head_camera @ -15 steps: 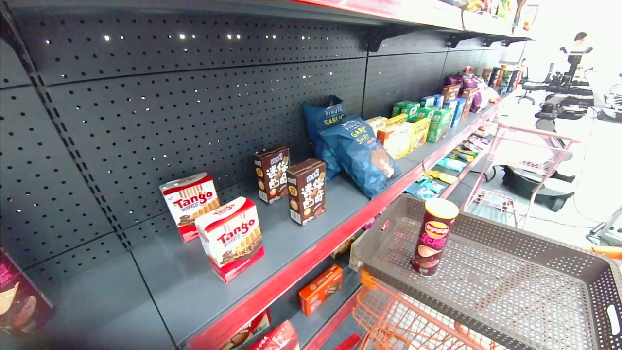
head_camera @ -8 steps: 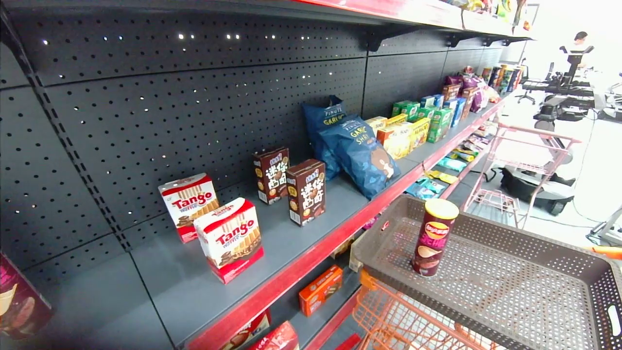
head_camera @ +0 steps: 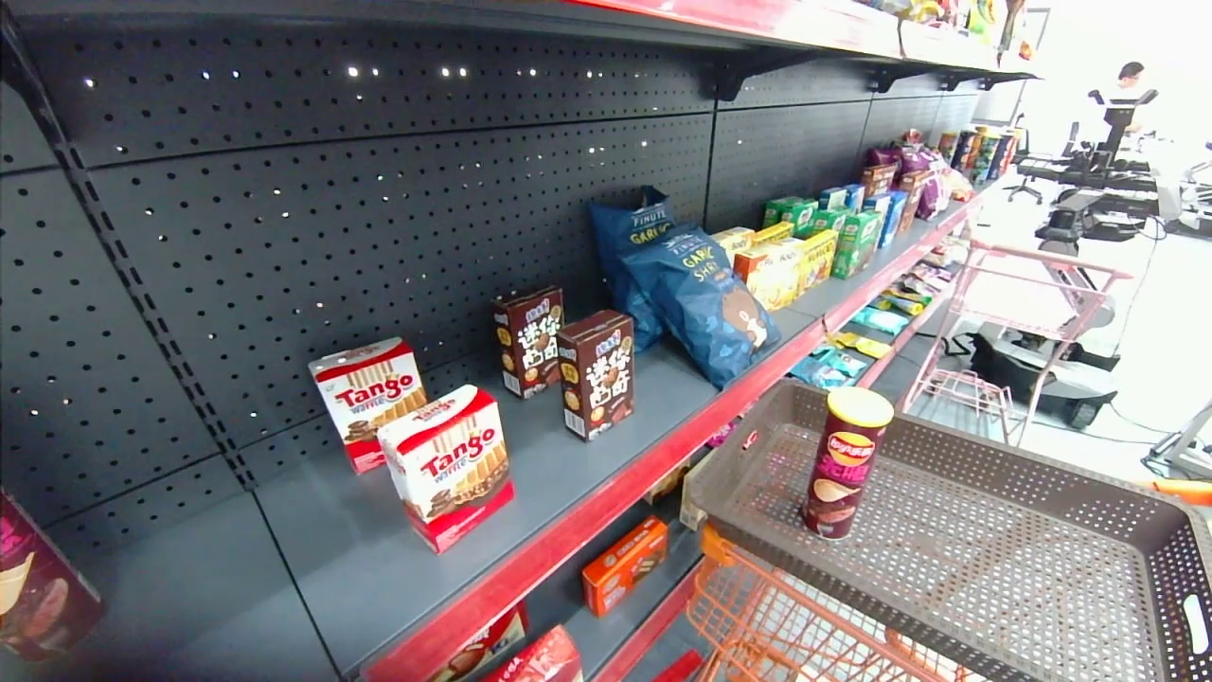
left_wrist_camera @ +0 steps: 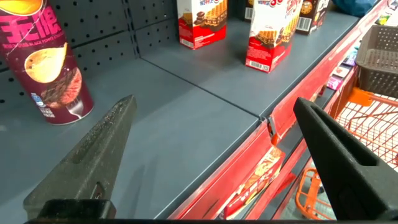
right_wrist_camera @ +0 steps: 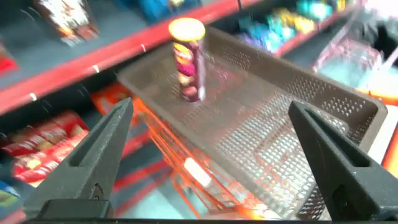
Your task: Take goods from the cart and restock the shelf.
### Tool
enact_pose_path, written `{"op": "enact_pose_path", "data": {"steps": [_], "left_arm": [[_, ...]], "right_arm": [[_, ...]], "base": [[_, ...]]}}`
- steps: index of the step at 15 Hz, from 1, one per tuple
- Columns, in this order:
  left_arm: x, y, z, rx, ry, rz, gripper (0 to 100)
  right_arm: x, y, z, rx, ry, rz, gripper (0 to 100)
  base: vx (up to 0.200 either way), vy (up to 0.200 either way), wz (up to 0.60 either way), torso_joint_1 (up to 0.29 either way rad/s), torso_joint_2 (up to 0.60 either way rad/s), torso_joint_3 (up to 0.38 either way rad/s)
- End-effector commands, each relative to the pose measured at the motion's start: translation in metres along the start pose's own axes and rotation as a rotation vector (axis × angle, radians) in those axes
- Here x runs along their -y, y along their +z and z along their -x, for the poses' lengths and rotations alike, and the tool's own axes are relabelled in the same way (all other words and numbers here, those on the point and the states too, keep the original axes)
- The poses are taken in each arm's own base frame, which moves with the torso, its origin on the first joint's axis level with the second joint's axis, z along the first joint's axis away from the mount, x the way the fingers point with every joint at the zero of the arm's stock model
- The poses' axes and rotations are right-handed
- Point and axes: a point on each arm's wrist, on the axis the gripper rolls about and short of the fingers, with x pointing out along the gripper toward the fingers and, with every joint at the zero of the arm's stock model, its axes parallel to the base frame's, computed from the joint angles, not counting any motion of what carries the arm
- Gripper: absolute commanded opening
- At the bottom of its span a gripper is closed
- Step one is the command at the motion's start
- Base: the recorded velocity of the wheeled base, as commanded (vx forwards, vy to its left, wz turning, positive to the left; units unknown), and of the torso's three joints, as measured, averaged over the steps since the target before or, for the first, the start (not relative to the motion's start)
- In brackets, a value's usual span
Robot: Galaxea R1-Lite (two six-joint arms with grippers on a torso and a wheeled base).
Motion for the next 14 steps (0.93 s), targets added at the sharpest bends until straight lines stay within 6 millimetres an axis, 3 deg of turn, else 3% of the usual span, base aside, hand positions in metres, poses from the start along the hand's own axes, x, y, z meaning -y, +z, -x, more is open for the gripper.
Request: {"op": "enact_pose_path", "data": {"steps": [1,3,6,10,14], "left_arm": [[0.000,0.000,0.000,0.000,0.000,0.000,100],[0.000,0.000,0.000,0.000,0.000,0.000,100],[0.000,0.000,0.000,0.000,0.000,0.000,100],[0.000,0.000,0.000,0.000,0.000,0.000,100],[0.000,0.000,0.000,0.000,0.000,0.000,100]], "right_arm": [[0.007,-0.011,-0.080,-0.218,-0.083,0.028,100],[0.010,-0.012,-0.101,-0.275,-0.119,0.027,100],[0.017,-0.018,-0.168,-0.369,-0.206,0.032,100],[0.013,-0.020,-0.244,-0.316,-0.116,0.030,100],[-0.003,-0.030,-0.268,-0.281,0.002,0.035,100]], "base": [[0.000,0.000,0.00,0.000,0.00,0.000],[0.000,0.000,0.00,0.000,0.00,0.000],[0.000,0.000,0.00,0.000,0.00,0.000],[0.000,0.000,0.00,0.000,0.00,0.000],[0.000,0.000,0.00,0.000,0.00,0.000]]}}
